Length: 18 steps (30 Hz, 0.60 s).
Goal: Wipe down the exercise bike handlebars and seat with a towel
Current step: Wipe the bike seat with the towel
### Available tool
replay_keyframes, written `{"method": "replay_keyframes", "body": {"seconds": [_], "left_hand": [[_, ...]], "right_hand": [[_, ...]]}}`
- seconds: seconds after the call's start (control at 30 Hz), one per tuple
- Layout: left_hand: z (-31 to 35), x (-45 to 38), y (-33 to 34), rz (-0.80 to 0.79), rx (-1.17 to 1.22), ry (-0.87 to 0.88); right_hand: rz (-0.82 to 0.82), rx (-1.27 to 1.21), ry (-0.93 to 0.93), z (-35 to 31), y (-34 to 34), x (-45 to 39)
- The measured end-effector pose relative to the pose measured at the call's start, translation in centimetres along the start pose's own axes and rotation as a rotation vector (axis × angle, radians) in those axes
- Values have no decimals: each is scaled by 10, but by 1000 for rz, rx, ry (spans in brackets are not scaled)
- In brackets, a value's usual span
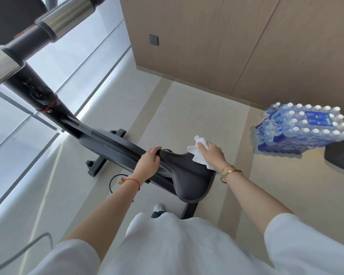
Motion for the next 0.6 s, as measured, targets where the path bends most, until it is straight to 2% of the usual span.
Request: {"method": "replay_keyframes", "body": {"seconds": [0.07, 0.13, 0.23, 0.3, 0.37, 0.5, 0.6], "left_hand": [[0, 0, 0, 7, -7, 6], [-1, 0, 0, 12, -8, 11], [0, 0, 1, 17, -3, 19], [1, 1, 1, 21, 0, 25], [0, 1, 1, 21, -2, 29], [1, 1, 1, 12, 5, 28], [1, 1, 1, 16, 2, 37]], "right_hand": [[94, -39, -28, 3, -2, 9], [161, -16, -130, 3, 1, 23], [219, 150, -328, 2, 9, 47], [215, 162, -380, 0, 8, 51], [154, 63, -321, 1, 7, 45], [63, -227, 31, 21, -3, 19], [78, -268, 99, 24, -2, 18]]}}
Point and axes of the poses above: each hand's wrist, its own x-axis away from the middle knuckle, its own y-axis out of the palm, z = x × y, the point moved 9 cm from there along -x, towards the middle knuckle, and after that the axes turned 10 degrees about -x, right-handed, at the moved point
